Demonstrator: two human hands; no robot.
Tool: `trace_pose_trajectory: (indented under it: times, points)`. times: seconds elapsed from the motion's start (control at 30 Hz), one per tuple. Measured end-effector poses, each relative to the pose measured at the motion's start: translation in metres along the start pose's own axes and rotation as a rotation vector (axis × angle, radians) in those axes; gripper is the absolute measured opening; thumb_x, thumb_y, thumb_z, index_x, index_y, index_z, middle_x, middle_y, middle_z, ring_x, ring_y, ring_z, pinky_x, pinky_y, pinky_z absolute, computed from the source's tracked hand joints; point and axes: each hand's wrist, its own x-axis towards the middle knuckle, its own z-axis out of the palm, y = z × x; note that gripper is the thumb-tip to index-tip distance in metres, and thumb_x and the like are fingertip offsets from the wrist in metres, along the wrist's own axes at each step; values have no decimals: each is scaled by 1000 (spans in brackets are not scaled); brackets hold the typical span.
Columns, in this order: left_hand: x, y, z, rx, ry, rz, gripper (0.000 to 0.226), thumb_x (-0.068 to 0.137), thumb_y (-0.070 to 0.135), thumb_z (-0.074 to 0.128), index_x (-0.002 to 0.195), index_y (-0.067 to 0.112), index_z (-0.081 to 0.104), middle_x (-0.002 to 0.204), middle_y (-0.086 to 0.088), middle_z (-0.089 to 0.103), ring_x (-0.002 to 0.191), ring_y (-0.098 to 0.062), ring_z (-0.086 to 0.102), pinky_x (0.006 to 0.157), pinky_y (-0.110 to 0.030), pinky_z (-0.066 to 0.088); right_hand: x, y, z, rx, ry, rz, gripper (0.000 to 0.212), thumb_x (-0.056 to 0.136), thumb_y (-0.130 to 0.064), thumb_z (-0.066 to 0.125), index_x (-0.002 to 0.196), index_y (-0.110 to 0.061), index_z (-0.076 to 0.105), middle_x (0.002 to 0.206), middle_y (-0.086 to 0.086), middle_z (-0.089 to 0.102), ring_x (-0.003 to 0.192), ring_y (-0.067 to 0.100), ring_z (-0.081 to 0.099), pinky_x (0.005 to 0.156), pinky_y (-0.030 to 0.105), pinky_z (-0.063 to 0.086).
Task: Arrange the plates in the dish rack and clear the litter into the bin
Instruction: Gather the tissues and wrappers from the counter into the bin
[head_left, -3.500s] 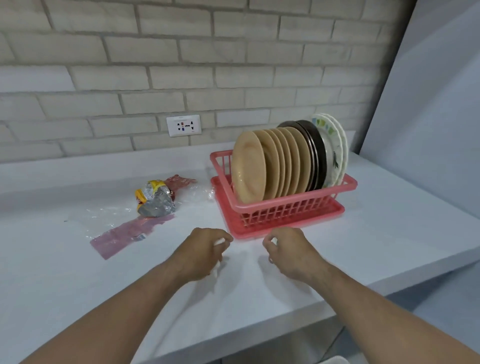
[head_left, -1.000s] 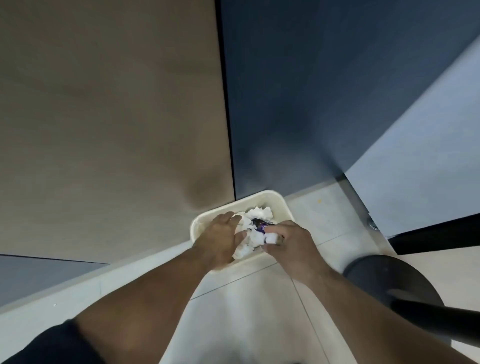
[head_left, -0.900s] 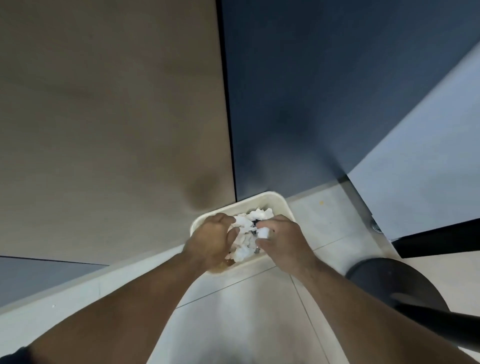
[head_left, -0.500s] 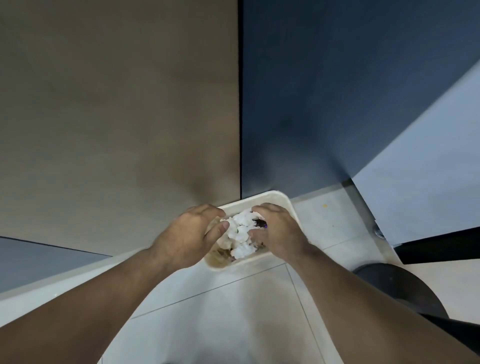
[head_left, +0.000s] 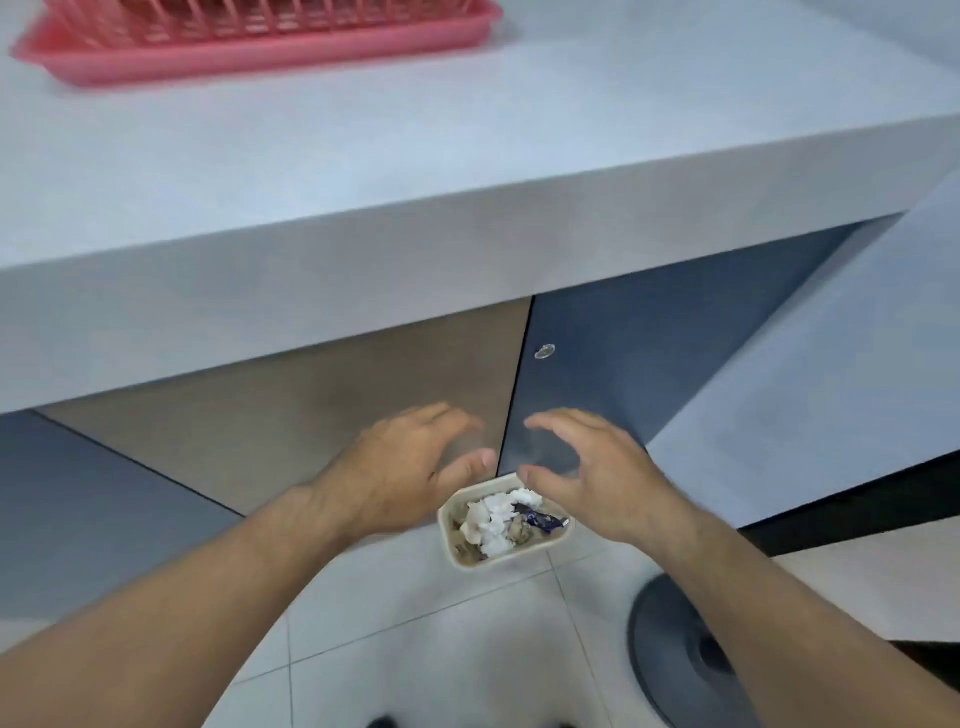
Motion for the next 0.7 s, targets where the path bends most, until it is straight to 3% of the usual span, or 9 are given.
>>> trace_pose_trajectory:
  times: [0.1,0.27,0.37,0.7]
  points:
    - [-19,19,-66,38,8,28,63,88,70,26,135,32,45,134,12,49,125,-10,45,101,-34,41,-7,-55,-53,-25,8,-32,56,86,-54,60,138,-39,44,145,-19,42,136,2,31,113,32,30]
    - [-59,45,-153,34,72,131,62,89,68,25,134,32,46,132,15,49,118,-3,47,96,-25,40,-17,-133,-122,-6,68,-82,59,84,-56,60,139,-38,44,141,-21,45,129,0,40,110,30,35]
    - [-81,46,-201,17,141,170,58,89,67,26,131,32,48,130,17,50,116,-2,48,96,-26,42,-26,-177,-155,-23,113,-97,56,87,-53,61,138,-38,44,141,-22,44,129,-1,39,111,26,33]
    - [-84,22,-271,-64,236,108,52,90,67,33,130,37,48,133,23,46,113,2,45,97,-28,44,-12,-241,-184,-51,192,-81,47,88,-54,57,131,-41,47,134,-26,44,120,-2,43,99,19,35]
